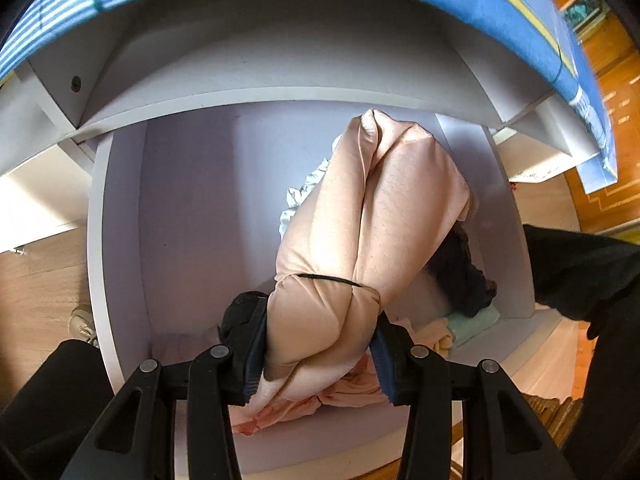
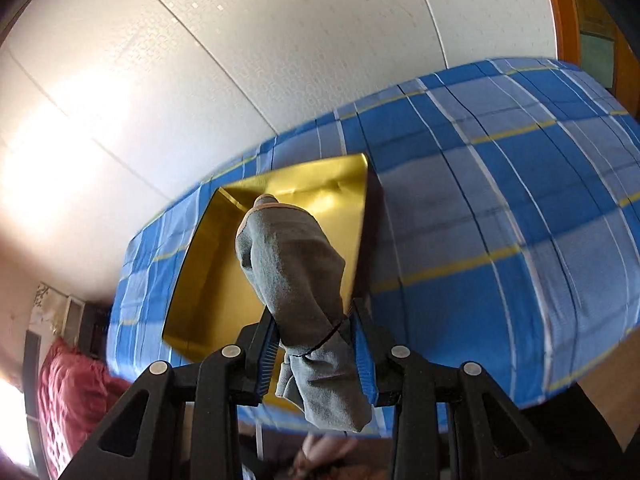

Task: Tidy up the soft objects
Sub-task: 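Carry the grey sock into the gold tray and open the right tool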

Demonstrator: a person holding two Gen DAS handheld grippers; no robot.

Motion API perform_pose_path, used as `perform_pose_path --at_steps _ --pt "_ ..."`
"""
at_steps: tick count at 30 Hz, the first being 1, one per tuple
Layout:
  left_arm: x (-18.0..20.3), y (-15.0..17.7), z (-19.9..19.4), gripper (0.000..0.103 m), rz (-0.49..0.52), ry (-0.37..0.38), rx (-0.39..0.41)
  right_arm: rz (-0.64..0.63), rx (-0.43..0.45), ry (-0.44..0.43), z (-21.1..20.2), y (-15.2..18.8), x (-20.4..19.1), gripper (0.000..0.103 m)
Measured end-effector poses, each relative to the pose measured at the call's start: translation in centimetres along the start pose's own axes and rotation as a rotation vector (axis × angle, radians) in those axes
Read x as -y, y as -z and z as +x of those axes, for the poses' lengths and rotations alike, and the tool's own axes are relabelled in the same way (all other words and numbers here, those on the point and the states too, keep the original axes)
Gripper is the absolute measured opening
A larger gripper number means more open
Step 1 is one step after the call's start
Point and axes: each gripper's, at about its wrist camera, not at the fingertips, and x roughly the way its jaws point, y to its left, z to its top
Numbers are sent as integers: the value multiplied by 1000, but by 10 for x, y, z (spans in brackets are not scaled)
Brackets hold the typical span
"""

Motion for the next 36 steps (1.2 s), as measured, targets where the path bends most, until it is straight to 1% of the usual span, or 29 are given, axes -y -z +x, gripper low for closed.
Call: perform_pose_path --at_steps 1,4,8,14,20,24,30,33,36 --pt "0 0 -1 46 -7 5 4 6 5 12 9 -9 -5 34" --pt "3 -3 3 46 -10 2 13 42 4 25 32 -20 -13 34" --pt "5 -4 3 46 -27 17 29 108 -14 64 70 -34 -14 34" --pt "4 -4 -9 46 -46 42 45 133 -9 163 102 -52 -11 34" --pt "7 -3 -13 46 -49 56 40 111 2 247 119 -60 -8 34" --pt "13 -3 -11 46 -39 52 32 88 8 279 126 -60 -7 34" --pt "15 -2 -13 46 -38 45 34 22 11 346 136 -58 -14 34" --pt "15 -2 -12 46 -33 40 35 -29 8 375 141 -56 -19 37" --pt "16 -2 -11 46 -27 35 34 -59 30 381 136 -54 -24 42"
